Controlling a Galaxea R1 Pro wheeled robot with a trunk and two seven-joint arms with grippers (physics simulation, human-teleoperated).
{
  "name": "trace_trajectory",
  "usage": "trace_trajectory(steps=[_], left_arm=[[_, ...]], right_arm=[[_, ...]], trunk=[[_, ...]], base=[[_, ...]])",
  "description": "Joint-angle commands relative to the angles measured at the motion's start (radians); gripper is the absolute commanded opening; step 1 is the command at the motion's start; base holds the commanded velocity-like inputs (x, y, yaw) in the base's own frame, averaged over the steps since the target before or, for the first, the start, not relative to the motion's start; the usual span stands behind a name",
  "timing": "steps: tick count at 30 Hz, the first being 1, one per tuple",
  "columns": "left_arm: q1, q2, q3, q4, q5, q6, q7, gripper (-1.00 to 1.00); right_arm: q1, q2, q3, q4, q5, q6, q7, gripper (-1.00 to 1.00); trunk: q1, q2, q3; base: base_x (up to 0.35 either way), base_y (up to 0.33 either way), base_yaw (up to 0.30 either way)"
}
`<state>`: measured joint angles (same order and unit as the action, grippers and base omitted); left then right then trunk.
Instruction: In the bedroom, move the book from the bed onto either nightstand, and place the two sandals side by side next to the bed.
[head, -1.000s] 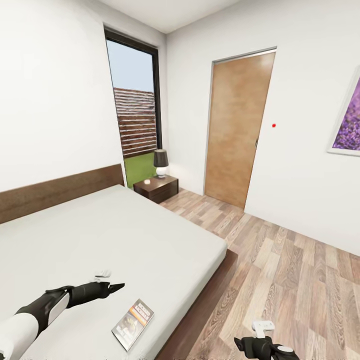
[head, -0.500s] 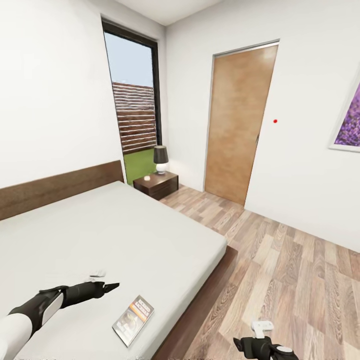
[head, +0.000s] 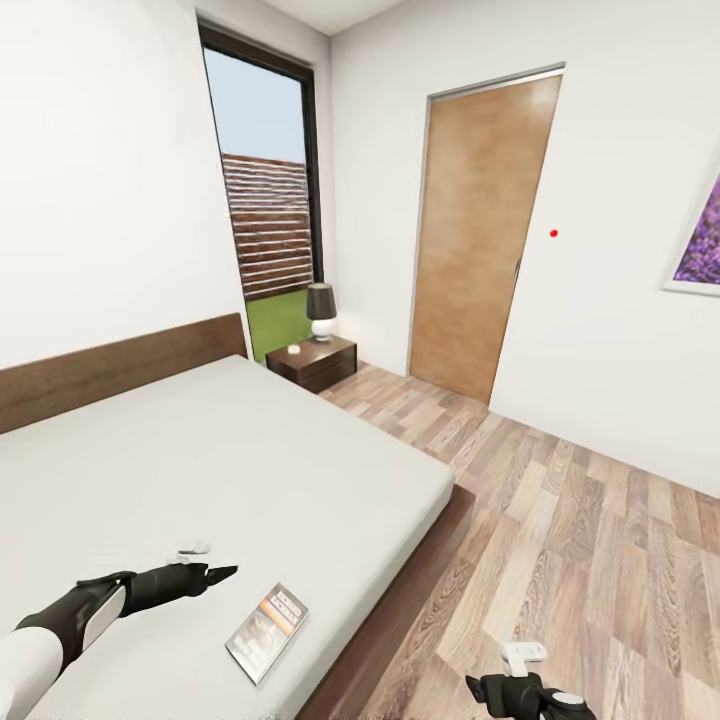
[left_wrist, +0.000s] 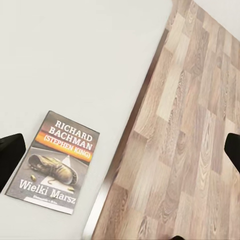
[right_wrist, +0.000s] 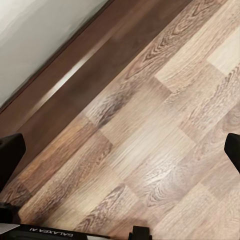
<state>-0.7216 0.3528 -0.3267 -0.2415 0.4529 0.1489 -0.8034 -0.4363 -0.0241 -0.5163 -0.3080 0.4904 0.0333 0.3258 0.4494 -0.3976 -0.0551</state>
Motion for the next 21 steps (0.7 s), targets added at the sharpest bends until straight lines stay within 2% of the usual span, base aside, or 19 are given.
trace_trajectory(steps=[1,21], left_arm=[[-0.001,0.001,-0.005,-0.001,0.011,0.010,-0.002,1.00],[-0.001,0.002,-0.005,-0.002,0.011,0.009,-0.005,1.00]], right_arm=[[-0.001,0.001,-0.008,-0.002,0.007,0.004,0.008,1.00],[-0.001,0.001,-0.008,-0.002,0.007,0.004,0.009,1.00]], trunk=[[0.001,-0.002,-0.004],[0.001,-0.002,-0.037]], base=[[0.000,0.000,0.000],[0.000,0.000,0.000]])
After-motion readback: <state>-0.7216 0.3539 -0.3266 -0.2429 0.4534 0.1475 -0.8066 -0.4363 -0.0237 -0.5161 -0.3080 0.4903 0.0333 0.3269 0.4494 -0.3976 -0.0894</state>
